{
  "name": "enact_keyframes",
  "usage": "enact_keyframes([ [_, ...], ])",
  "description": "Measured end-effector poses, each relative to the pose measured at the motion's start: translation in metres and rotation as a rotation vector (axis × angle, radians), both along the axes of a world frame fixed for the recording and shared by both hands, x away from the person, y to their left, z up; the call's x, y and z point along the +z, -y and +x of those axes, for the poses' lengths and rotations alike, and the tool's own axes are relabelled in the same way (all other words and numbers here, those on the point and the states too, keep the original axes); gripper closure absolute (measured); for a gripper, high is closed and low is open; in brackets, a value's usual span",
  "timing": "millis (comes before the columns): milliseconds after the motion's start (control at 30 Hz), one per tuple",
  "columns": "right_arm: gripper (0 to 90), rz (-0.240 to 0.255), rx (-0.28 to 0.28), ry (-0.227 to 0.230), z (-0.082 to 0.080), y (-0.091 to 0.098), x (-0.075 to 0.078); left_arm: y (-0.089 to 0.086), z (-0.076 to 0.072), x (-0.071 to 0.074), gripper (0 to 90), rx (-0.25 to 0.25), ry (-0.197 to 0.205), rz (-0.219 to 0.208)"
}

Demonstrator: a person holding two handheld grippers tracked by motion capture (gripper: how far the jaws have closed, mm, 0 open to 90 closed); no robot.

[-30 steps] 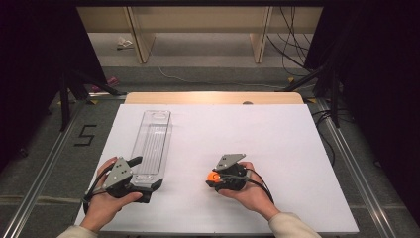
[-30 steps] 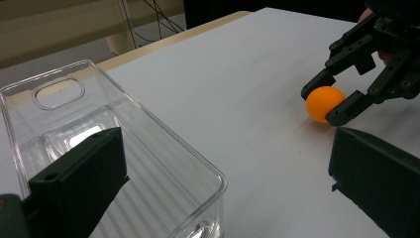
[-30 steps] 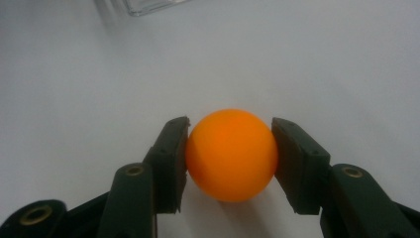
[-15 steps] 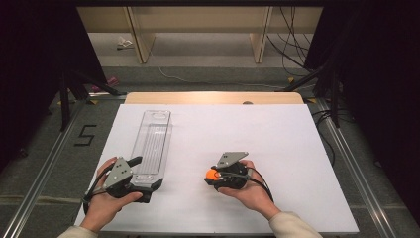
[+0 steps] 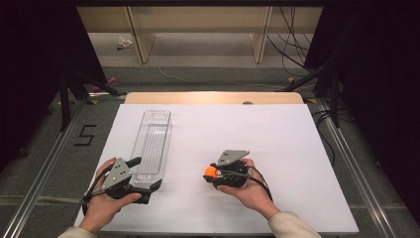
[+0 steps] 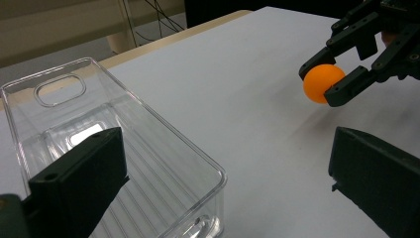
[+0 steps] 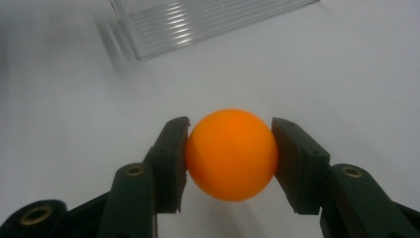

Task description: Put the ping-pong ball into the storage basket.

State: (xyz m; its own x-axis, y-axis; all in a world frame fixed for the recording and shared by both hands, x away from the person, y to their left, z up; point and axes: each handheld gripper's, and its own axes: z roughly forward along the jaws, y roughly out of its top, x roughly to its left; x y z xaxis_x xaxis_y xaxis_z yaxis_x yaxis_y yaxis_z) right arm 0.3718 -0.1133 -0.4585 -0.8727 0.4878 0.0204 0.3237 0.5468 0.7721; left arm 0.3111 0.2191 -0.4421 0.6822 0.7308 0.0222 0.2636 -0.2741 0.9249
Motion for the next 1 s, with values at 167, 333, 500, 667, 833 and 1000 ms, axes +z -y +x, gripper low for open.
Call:
enact_keyframes([
  [167,51.2,0.022,-0.013,0.012,0.003,0.001,0.004,0.000,0.000,0.000,1.1,-0.002,0.000,0.001],
  [333,51.2,0.040,-0.024,0.024,0.006,0.001,0.011,0.001,-0.001,0.000,1.1,-0.003,0.002,0.006],
  [500,51.3,0.046,-0.030,0.035,0.008,-0.001,0.015,0.001,-0.001,0.000,1.1,-0.003,0.002,0.004],
  [667,51.2,0.053,-0.033,0.042,0.010,-0.005,0.018,0.001,0.000,0.000,1.1,-0.006,0.002,0.004],
  [833,51.3,0.063,-0.030,0.051,0.012,-0.010,0.022,0.001,0.000,0.000,1.1,-0.008,0.002,0.005],
  [1000,51.3,0.070,-0.027,0.059,0.013,-0.014,0.026,0.001,0.000,0.000,1.1,-0.006,0.002,0.005],
])
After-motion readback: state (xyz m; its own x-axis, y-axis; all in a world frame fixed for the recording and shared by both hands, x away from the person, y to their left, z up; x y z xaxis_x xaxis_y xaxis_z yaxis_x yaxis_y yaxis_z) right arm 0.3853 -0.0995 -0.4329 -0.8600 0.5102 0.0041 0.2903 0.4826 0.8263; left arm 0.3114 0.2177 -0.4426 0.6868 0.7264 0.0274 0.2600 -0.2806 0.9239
